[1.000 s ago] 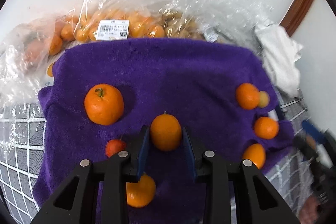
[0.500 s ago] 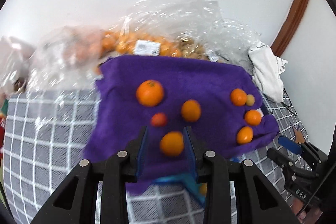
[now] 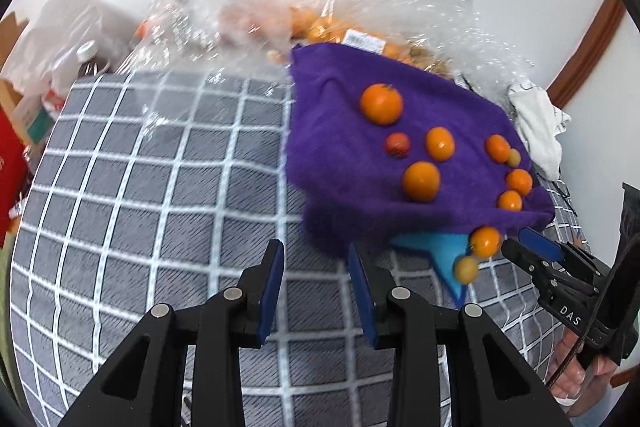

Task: Organize fruits
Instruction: 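Grasp an orange from the bed with the right gripper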

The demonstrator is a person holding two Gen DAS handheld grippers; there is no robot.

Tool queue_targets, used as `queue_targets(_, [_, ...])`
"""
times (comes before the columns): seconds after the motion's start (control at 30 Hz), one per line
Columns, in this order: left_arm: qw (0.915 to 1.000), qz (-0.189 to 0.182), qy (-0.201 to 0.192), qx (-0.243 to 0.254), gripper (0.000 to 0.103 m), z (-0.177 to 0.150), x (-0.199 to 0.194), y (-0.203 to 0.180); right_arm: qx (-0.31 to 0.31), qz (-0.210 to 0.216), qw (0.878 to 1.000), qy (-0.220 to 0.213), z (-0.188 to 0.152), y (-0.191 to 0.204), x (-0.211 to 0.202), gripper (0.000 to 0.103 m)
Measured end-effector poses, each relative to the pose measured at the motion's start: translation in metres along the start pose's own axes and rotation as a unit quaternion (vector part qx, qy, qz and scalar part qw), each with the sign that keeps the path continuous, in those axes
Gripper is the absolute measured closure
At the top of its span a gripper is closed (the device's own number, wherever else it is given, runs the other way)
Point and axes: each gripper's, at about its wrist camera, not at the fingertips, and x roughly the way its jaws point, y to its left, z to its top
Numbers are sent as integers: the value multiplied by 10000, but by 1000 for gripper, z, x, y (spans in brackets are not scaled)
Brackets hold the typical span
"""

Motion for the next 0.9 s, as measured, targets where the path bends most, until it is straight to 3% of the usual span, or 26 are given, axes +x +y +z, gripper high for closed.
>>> queue_targets(0.37, [9999,-74,100,-56,71,-14,-1,7,-10,202,9995,232,-1,10,30,60])
queue_targets(0.47, [9999,-70,101,-5,71,-14,-1,4,27,256,9993,269,-1,8,34,69])
queue_targets(0.7, [9995,-239,194,50,71,-14,7,-10,-61,175,9998,27,-9,4,9,69])
queue_targets(0.9, [9970,-623,295,347,71,-19,15,-49,210,-77,9997,-105,-27,-32,-26,69])
